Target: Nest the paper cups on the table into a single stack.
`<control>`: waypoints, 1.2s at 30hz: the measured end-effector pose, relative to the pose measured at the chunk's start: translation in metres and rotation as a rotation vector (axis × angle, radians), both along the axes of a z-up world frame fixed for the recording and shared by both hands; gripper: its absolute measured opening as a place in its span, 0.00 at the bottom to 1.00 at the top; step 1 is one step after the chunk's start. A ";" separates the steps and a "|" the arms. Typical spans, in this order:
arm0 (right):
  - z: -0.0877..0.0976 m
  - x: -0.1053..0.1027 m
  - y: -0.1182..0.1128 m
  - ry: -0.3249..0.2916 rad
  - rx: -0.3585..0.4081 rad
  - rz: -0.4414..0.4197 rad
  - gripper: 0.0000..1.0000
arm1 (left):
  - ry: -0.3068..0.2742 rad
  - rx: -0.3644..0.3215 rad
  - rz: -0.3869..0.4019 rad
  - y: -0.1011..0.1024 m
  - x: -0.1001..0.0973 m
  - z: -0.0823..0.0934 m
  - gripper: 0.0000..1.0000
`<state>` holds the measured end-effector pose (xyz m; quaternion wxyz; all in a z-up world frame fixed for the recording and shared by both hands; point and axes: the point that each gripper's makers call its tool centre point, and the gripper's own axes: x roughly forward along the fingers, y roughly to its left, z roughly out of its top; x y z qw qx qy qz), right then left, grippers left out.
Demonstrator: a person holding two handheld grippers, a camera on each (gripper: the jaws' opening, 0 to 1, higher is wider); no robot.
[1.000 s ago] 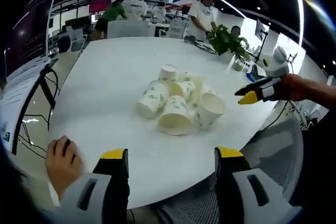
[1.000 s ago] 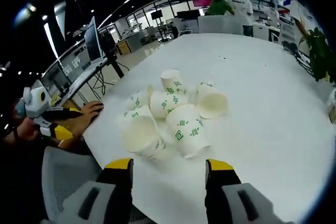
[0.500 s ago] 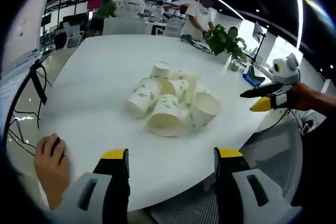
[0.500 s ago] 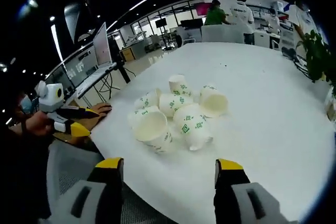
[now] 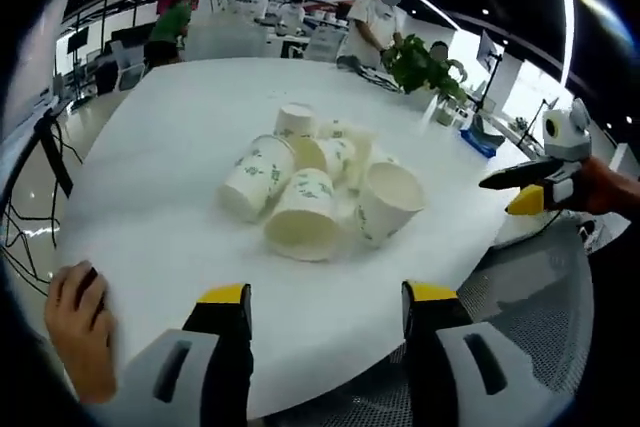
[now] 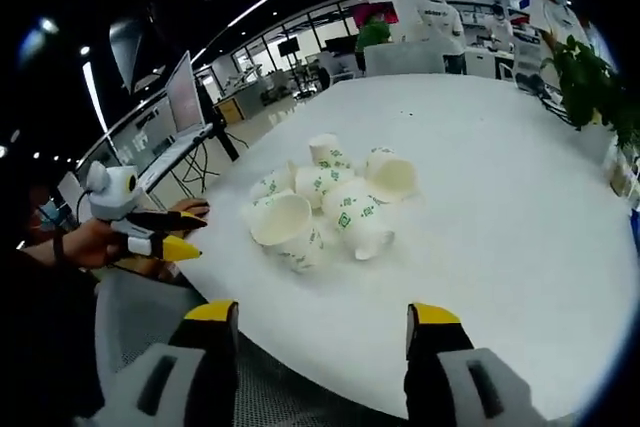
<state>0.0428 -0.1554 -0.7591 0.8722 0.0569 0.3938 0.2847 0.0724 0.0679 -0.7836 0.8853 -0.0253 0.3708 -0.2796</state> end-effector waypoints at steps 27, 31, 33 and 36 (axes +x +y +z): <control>-0.011 -0.019 -0.009 0.045 0.008 -0.053 0.64 | 0.086 -0.170 0.086 -0.047 0.044 -0.031 0.47; -0.009 -0.019 -0.008 0.043 0.010 -0.050 0.63 | 0.109 -0.207 0.135 -0.047 0.051 -0.038 0.42; -0.011 -0.019 -0.010 0.050 0.016 -0.055 0.62 | 0.122 -0.237 0.159 -0.049 0.049 -0.036 0.40; -0.012 -0.018 -0.008 0.050 0.012 -0.054 0.61 | 0.133 -0.253 0.191 -0.048 0.046 -0.035 0.38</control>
